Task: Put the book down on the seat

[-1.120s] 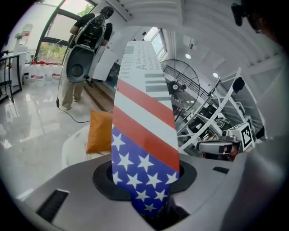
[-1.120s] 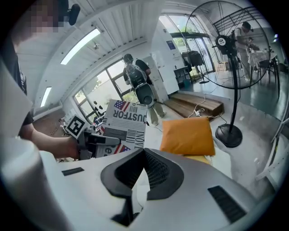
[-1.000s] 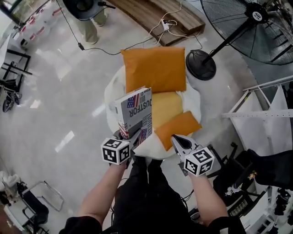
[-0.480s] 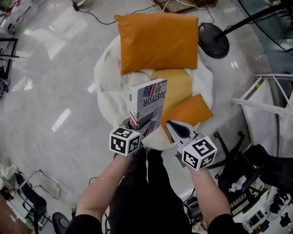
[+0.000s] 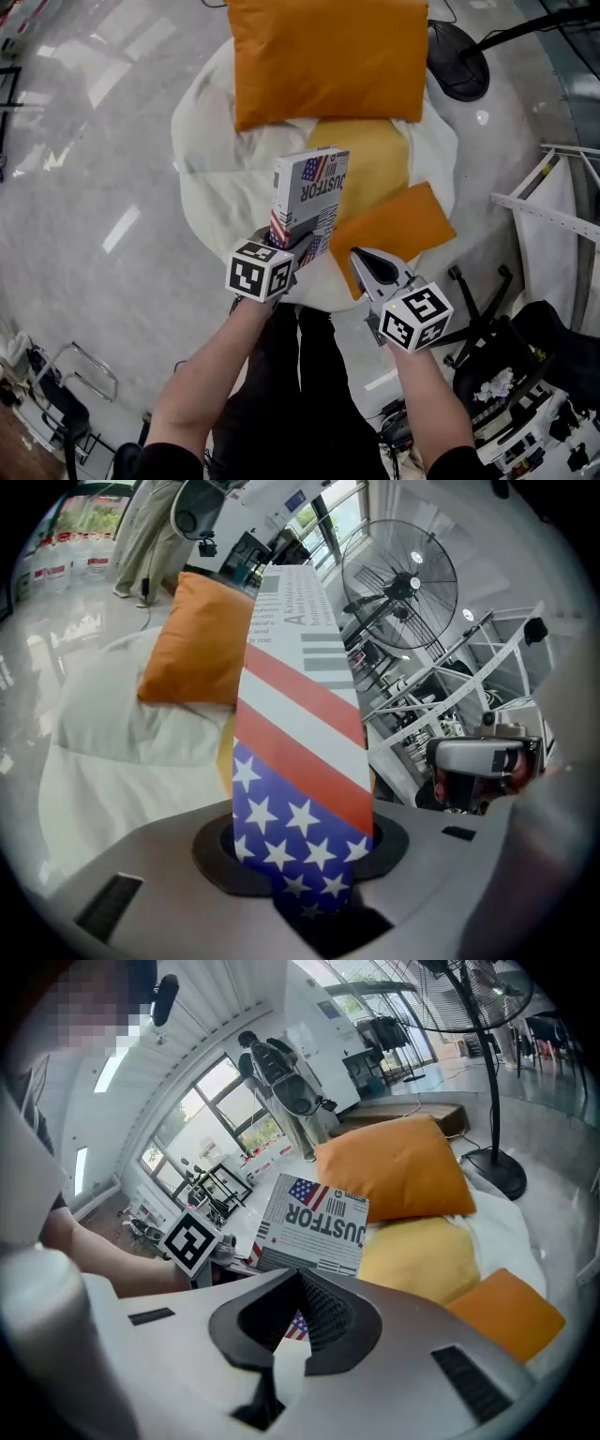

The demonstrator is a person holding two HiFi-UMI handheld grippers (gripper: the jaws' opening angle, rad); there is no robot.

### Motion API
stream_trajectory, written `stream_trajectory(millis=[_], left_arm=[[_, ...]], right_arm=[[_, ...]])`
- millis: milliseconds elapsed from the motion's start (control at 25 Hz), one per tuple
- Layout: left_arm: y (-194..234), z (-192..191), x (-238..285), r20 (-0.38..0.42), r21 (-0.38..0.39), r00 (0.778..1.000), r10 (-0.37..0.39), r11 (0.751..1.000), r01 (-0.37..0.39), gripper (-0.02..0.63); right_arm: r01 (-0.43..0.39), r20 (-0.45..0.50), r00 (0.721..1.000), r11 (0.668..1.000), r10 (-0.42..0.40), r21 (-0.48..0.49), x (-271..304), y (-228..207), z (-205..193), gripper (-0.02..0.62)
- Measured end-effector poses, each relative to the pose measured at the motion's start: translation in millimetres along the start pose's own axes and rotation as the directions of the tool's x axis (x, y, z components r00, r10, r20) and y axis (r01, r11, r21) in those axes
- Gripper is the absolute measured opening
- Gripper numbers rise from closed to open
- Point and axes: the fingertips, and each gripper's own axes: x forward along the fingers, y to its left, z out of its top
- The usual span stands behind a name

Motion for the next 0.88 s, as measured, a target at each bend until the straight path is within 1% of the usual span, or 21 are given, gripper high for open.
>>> stream_trajectory(millis=[120, 280, 400, 480, 640, 720, 800, 880], left_arm=[[13.4, -11.4, 19.7, -0.032, 0.004, 0.999, 0.008, 1.000, -0.008, 0.161], [35.3, -21.3, 41.4, -0.070, 0.000, 0.996, 0.047, 0.999, -0.047, 0.161], [47.2, -29.6, 55.9, -0.110, 0.013, 0.991, 0.072, 0.997, -0.071, 0.161], [51.1, -33.0, 63.4, -0.129, 0.018, 0.989, 0.074, 0.997, -0.072, 0.161], [55.6, -32.2, 75.0, -0.153, -0.008, 0.986, 0.070, 0.997, -0.072, 0.163], [57.7, -30.6, 82.9, -0.175, 0.014, 0.982, 0.077, 0.997, -0.075, 0.163], [58.9, -31.7, 91.5, -0.209, 0.061, 0.974, 0.086, 0.995, -0.075, 0.163], [59.0, -31.7, 98.5, -0.224, 0.087, 0.971, 0.082, 0.994, -0.064, 0.164]], right_arm=[[-0.002, -0.001, 1.000, 1.000, 0.002, 0.015, 10.2, -7.2, -11.6, 0.014], [-0.014, -0.003, 1.000, 0.999, 0.014, 0.035, 21.4, -12.4, -25.3, 0.014], [-0.019, -0.004, 1.000, 0.999, 0.019, 0.043, 26.7, -16.3, -33.9, 0.014], [-0.024, -0.002, 1.000, 0.999, 0.024, 0.045, 28.1, -17.6, -36.1, 0.015], [-0.027, 0.002, 1.000, 0.998, 0.027, 0.050, 26.9, -20.9, -39.6, 0.014], [-0.020, 0.001, 1.000, 0.998, 0.020, 0.059, 27.0, -25.6, -42.4, 0.014], [-0.013, 0.001, 1.000, 0.997, 0.013, 0.070, 27.7, -29.1, -45.9, 0.014], [-0.013, -0.003, 1.000, 0.997, 0.013, 0.077, 28.2, -30.2, -49.6, 0.015]])
